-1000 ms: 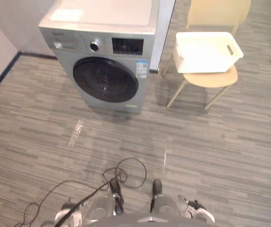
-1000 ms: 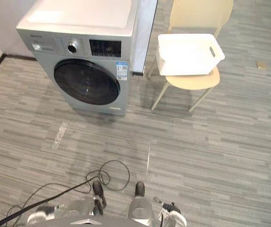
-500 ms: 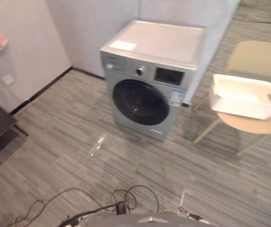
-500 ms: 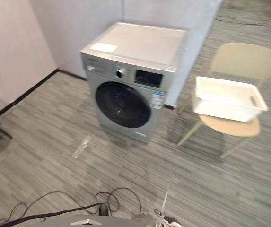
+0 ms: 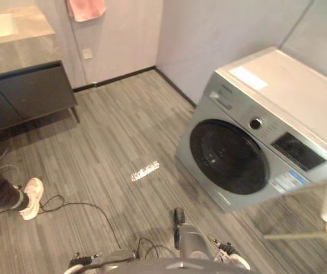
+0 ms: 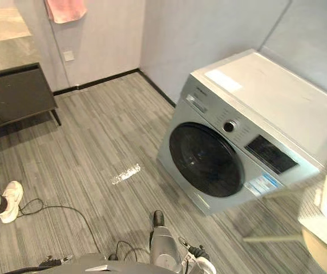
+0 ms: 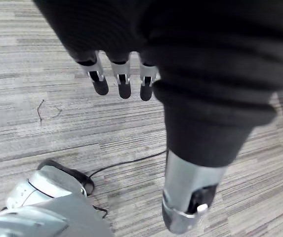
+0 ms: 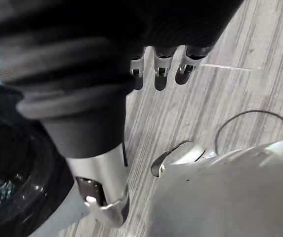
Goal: Pick up the laundry basket with both hands and put the clothes into the washing machine.
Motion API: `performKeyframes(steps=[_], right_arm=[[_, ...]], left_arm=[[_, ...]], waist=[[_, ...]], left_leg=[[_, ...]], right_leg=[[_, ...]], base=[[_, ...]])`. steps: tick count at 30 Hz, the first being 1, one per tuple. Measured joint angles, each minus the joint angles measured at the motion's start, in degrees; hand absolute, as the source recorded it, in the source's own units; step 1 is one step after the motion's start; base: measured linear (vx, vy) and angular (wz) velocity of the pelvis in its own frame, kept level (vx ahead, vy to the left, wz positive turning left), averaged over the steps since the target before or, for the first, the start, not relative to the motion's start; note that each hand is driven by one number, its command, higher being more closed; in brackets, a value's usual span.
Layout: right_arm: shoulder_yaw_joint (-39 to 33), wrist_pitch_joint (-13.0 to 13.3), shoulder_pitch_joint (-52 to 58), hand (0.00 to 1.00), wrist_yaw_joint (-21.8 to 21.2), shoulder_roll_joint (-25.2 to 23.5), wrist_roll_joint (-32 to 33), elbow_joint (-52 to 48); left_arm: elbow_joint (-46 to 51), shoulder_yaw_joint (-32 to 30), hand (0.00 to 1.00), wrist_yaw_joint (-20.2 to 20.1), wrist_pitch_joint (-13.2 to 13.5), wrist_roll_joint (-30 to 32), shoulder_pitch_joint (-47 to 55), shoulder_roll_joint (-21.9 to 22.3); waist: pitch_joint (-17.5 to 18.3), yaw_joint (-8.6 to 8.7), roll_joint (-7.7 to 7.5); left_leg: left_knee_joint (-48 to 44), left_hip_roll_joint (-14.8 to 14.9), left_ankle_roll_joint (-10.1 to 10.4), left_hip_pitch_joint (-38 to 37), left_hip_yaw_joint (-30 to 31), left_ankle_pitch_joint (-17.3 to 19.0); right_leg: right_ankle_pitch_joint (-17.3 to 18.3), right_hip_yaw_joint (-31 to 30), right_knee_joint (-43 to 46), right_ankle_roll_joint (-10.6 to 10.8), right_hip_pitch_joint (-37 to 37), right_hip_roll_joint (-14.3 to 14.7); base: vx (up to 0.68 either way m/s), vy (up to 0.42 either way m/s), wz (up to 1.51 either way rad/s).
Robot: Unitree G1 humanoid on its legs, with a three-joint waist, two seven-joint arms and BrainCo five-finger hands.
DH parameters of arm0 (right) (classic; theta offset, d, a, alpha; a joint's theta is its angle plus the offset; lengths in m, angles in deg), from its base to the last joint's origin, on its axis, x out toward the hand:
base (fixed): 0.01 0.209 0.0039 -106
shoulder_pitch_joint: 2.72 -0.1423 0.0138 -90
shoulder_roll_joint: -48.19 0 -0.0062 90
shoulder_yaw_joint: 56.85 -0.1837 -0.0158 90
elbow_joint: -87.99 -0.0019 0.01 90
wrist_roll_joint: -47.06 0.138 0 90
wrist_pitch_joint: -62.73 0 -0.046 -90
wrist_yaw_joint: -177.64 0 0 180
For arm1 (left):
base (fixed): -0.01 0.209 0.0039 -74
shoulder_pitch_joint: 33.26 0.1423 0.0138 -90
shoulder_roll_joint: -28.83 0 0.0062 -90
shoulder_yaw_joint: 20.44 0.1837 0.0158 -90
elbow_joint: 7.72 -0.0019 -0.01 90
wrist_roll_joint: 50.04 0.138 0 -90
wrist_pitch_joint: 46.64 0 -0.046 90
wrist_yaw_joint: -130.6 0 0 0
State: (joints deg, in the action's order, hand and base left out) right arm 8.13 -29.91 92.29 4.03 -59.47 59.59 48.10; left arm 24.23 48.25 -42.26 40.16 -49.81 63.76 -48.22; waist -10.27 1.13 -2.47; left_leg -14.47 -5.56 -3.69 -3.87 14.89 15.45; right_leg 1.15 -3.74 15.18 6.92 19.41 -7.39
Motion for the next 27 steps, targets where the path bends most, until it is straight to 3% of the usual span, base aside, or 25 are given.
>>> performKeyframes(steps=[2, 3, 4, 5, 6, 7, 8, 9, 10, 11, 14, 17, 21, 22, 23, 25, 27], right_arm=[[0.3, -0.2, 0.2, 0.0, 0.0, -0.1, -0.1, -0.2], [0.5, -0.3, -0.3, 0.0, -0.1, 0.1, -0.2, -0.1], [0.5, -0.2, -1.6, 0.0, -0.2, 0.6, -1.4, -0.7], [0.5, -0.3, -1.9, 0.0, -0.1, 0.6, -1.6, -1.1], [0.9, -0.3, -2.2, 0.0, -0.2, 0.8, -1.7, -2.1], [1.0, -0.1, -2.4, 0.0, -0.5, 1.2, -1.6, -2.5], [1.7, -0.1, -1.8, 0.0, -0.6, 0.7, -1.6, -2.5], [1.6, 0.0, -1.6, 0.0, -0.7, 1.6, -1.5, -2.3], [1.1, -0.1, -1.6, 0.0, -0.6, 2.1, -1.3, -1.8], [0.9, 0.0, -1.8, 0.0, -0.6, 1.9, -1.2, -1.9], [-0.3, -0.2, -1.8, 0.0, -0.6, 1.6, -1.2, -1.2], [-0.6, -0.5, -2.1, 0.0, -0.1, 1.8, -1.3, 0.3], [0.5, -1.4, -2.0, 0.0, 0.0, 2.5, -1.9, 0.4], [0.6, -1.2, -1.8, 0.0, 0.1, 2.7, -1.9, 0.2], [0.8, -1.2, -1.8, 0.0, 0.1, 2.6, -1.9, 0.3], [-0.1, -1.5, -1.2, 0.0, 0.1, 0.7, -1.8, 0.5], [-0.7, -1.3, -0.9, 0.0, 0.1, 0.0, -1.8, 0.9]], left_arm=[[0.0, -0.2, 0.0, 0.0, 0.0, 0.0, -0.4, 0.1], [-0.6, -0.8, 0.0, 0.2, -0.2, 0.0, -0.3, 0.6], [-0.4, -1.0, 0.0, 0.0, -0.3, 0.0, -0.5, 1.6], [-0.1, -0.9, 0.0, 0.1, -0.2, -0.1, -0.6, 2.1], [1.0, -0.9, 0.0, 0.1, 0.0, -0.1, -1.1, 3.3], [0.9, -1.0, 0.0, 0.3, -0.1, -0.1, -1.2, 3.6], [0.5, 0.1, 0.0, 0.3, -0.2, -0.1, 0.9, 2.8], [0.5, 0.1, 0.0, 0.3, -0.2, -0.1, 0.7, 3.0], [0.7, 0.4, 0.0, 0.1, -0.4, -0.1, 0.7, 3.7], [1.2, 0.3, 0.0, 0.0, -0.4, -0.1, 0.7, 3.9], [1.2, -0.2, 0.0, 0.2, -0.3, -0.2, 0.7, 4.1], [1.2, -1.6, 0.0, 0.2, -0.3, -0.5, 0.7, 3.8], [1.2, -5.7, 0.0, 0.9, -0.7, -1.2, 2.1, 5.5], [1.2, -6.3, 0.0, 1.2, -0.8, -1.3, 3.0, 6.6], [1.0, -6.8, 0.0, 1.1, -0.9, -1.2, 3.4, 6.3], [1.2, -6.8, 0.0, 1.3, -0.7, -0.8, 3.2, 4.3], [1.0, -7.0, 0.0, 1.3, -0.8, 0.0, 3.5, 3.8]], waist=[[1.1, -0.76, -0.36], [1.7, -1.54, 0.89], [2.4, -0.87, 3.5], [2.6, -0.65, 3.83], [2.3, -0.45, 4.3], [2.3, -0.08, 4.9], [3.2, 0.35, 3.73], [3.2, 0.26, 6.06], [3.8, -0.21, 7.45], [3.3, -0.58, 7.08], [3.1, -1.16, 6.99], [1.7, -1.58, 6.26], [0.3, -3.02, 6.15], [0.1, -3.25, 6.86], [-0.1, -3.06, 7.1], [0.0, -3.91, 2.32], [0.4, -4.07, 1.89]], left_leg=[[-2.1, 1.0, 1.0, -0.1, 2.6, 3.2], [-4.2, 3.7, 3.0, -0.3, 3.3, 5.8], [-6.2, 6.4, 5.6, 1.2, 2.4, 4.7], [-6.7, 7.0, 5.8, 1.4, 2.0, 2.9], [-8.2, 7.6, 5.8, 0.8, 1.0, -1.2], [-10.4, 7.9, 6.7, 1.1, -0.1, -2.3], [-18.1, 8.8, 7.6, 2.5, -3.8, -2.8], [-23.7, 11.9, 8.5, 4.1, -7.9, -3.1], [-28.1, 14.2, 8.9, 6.0, -11.7, -4.7], [-33.1, 15.5, 8.2, 8.1, -18.5, -4.2], [-38.5, 14.0, 8.1, 12.8, -22.6, -1.2], [-38.2, 14.1, 5.6, 18.5, -27.8, 1.0], [-23.5, 16.0, 5.9, 22.2, -28.2, 0.7], [-16.6, 18.4, 6.2, 20.8, -30.5, -2.1], [-16.1, 18.5, 4.6, 20.4, -32.4, -3.7], [-10.2, 13.9, 3.7, 16.5, -37.1, -3.2], [-6.8, 11.0, 2.6, 14.9, -37.4, -4.3]], right_leg=[[-2.2, 1.4, -0.7, -1.8, -1.0, 0.7], [-3.7, 3.5, 1.6, -1.9, -1.3, 2.6], [-2.4, 6.1, 3.6, -4.4, -1.4, 4.2], [-1.5, 6.6, 5.0, -5.3, -1.5, 4.4], [-0.1, 7.3, 12.8, -7.0, 0.5, 4.3], [2.4, 7.4, 15.5, -5.8, 2.3, 5.9], [-3.9, 7.1, -0.1, -6.6, -2.9, 4.9], [-0.8, 7.9, 0.5, -6.8, -5.4, 6.8], [0.3, 8.4, 0.5, -8.0, -6.7, 7.8], [1.7, 8.9, -0.2, -8.5, -9.6, 7.7], [3.5, 9.7, -0.9, -8.8, -12.9, 6.9], [6.9, 10.7, -0.7, -8.3, -16.0, 5.6], [9.9, 9.2, 1.1, -4.7, -17.4, 3.8], [11.1, 8.7, 2.6, -3.1, -17.4, 4.0], [11.6, 8.5, 3.7, -2.4, -17.6, 3.6], [11.4, 6.8, 3.7, -2.1, -17.4, -0.4], [10.7, 5.8, 3.8, -2.4, -17.9, -0.6]], base=[[0.56, -0.402, 0.84], [0.62, -0.429, 0.61], [0.61, -0.413, 0.71], [0.56, -0.352, 0.84], [0.4, -0.277, 0.57], [0.33, -0.326, 0.67], [0.17, -0.243, 0.55], [0.23, -0.273, 0.48], [0.39, -0.25, 0.35], [0.39, -0.225, 0.26], [0.24, -0.093, 0.25], [0.11, 0.065, 0.37], [0.12, 0.253, -0.17], [0.19, 0.325, -0.3], [0.22, 0.294, -0.16], [0.27, 0.223, -0.11], [0.26, 0.188, -0.18]])
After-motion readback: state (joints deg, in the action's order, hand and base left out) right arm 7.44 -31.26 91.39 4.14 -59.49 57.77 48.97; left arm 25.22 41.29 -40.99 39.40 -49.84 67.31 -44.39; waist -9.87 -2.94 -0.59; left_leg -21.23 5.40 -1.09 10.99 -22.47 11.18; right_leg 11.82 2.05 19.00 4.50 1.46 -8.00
